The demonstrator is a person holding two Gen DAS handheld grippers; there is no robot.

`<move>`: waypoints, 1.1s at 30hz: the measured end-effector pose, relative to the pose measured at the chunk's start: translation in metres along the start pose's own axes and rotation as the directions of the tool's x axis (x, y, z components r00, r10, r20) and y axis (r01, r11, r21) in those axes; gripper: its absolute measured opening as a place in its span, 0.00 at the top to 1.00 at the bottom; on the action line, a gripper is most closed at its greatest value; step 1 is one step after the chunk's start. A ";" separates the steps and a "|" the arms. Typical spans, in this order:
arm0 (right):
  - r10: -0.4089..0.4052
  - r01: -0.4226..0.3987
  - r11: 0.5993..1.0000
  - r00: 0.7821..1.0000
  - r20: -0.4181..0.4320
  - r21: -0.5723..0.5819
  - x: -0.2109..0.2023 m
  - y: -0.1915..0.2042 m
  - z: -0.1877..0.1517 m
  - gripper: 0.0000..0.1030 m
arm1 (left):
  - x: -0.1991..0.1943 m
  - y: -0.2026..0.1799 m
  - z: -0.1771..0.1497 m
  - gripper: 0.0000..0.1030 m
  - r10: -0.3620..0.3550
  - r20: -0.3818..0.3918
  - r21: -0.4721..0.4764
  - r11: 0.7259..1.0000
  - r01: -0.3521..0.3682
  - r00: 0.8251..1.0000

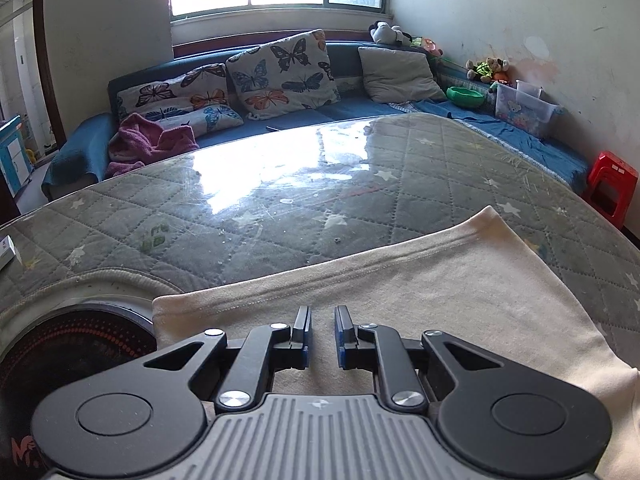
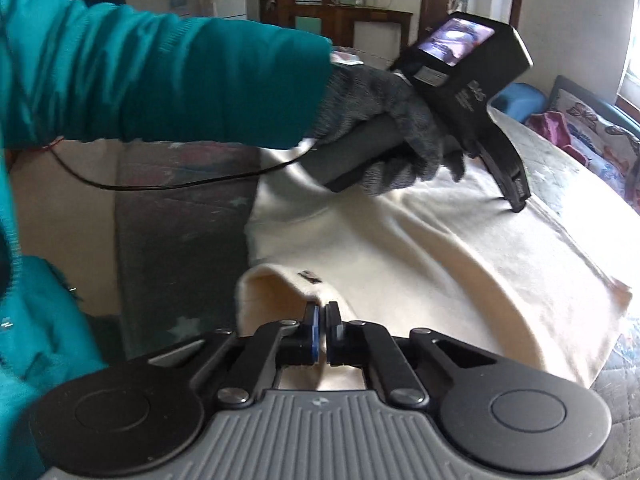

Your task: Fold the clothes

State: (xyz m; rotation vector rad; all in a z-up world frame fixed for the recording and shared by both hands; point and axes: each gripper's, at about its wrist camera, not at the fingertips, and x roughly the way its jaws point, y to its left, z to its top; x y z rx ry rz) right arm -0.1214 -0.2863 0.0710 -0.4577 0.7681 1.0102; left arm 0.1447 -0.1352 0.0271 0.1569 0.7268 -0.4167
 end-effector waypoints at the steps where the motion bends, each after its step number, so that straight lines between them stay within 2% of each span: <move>1: 0.008 -0.008 1.000 1.000 -0.003 -0.003 -0.001 0.002 -0.001 0.98 | 0.000 0.000 0.000 0.86 0.002 0.002 -0.002 1.000 -0.002 1.000; 8: 0.061 -0.062 0.998 0.998 -0.034 -0.007 0.006 0.010 -0.004 0.98 | -0.013 -0.001 -0.003 0.85 -0.012 0.023 -0.004 1.000 0.012 1.000; 14: 0.028 -0.030 0.995 0.999 0.023 0.090 -0.022 -0.004 -0.006 0.92 | -0.045 -0.006 -0.011 0.85 -0.051 0.064 0.014 0.999 0.051 0.997; 18: -0.075 0.070 0.986 0.997 0.027 0.154 -0.034 -0.021 -0.012 0.89 | -0.073 -0.020 -0.032 0.85 -0.107 0.073 0.060 0.993 0.102 0.992; 21: -0.144 0.139 0.970 0.990 0.011 0.202 -0.037 -0.033 -0.018 0.82 | -0.092 -0.033 -0.055 0.85 -0.149 0.063 0.100 0.985 0.142 0.987; 23: -0.188 0.181 0.952 0.982 0.005 0.249 -0.039 -0.044 -0.025 0.82 | -0.105 -0.041 -0.071 0.85 -0.176 0.055 0.127 0.978 0.168 0.983; 27: -0.242 0.228 0.926 0.970 0.007 0.300 -0.040 -0.060 -0.034 0.70 | -0.129 -0.057 -0.102 0.85 -0.224 0.039 0.177 0.961 0.214 0.974; 33: -0.301 0.272 0.885 0.954 0.018 0.378 -0.023 -0.080 -0.035 0.69 | -0.146 -0.064 -0.131 0.85 -0.230 0.024 0.158 0.962 0.224 0.973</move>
